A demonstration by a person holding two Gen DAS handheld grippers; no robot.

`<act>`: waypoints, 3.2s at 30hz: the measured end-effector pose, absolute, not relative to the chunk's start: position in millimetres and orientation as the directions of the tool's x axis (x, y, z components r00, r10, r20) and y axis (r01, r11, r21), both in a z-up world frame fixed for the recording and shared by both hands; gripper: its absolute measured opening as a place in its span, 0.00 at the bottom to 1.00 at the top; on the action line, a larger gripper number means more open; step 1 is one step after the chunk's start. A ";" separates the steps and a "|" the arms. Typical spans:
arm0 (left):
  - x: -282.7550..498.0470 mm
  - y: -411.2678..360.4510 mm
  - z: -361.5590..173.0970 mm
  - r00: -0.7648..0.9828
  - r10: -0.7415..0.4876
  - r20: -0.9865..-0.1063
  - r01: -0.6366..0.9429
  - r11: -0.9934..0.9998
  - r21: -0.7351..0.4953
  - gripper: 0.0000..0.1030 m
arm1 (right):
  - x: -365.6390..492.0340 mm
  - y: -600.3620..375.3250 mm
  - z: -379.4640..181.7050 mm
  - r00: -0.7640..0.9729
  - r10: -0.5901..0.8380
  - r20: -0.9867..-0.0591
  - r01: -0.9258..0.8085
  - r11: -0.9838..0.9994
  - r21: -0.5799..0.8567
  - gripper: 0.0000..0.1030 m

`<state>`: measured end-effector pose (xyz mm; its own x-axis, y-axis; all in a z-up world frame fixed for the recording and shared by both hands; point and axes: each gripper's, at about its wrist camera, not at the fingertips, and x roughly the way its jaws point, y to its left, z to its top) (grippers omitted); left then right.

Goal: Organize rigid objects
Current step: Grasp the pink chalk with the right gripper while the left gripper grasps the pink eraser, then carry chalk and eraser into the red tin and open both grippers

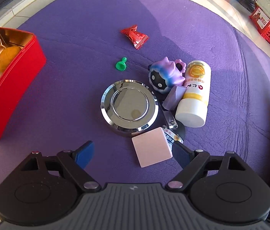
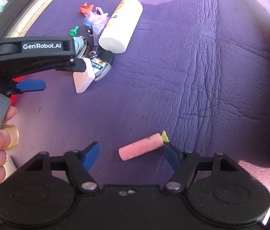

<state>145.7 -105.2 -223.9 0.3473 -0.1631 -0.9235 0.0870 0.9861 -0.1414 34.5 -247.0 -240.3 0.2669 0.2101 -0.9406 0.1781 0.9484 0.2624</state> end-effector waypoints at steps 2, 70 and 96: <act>150.0 -103.6 -230.5 0.333 -0.181 -0.926 0.067 0.983 -0.168 0.86 | 36.3 -244.5 -242.9 0.260 0.207 -0.943 0.173 0.951 0.257 0.65; 133.4 -36.6 -158.3 0.391 -0.176 -0.903 0.310 0.949 -0.051 0.39 | 49.2 -200.0 -162.1 0.479 0.264 -0.837 -0.082 0.963 0.256 0.14; 181.8 148.2 -67.7 0.586 -0.082 -0.806 0.010 0.996 -0.094 0.39 | 170.0 -37.9 -70.0 0.541 0.410 -0.735 -0.386 0.897 0.216 0.14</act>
<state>181.8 148.2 -67.7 0.5863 -0.0824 -0.8059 0.0104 0.9955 -0.0941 170.0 -37.9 -70.0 0.5406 0.4095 -0.7349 -0.3856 0.8970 0.2162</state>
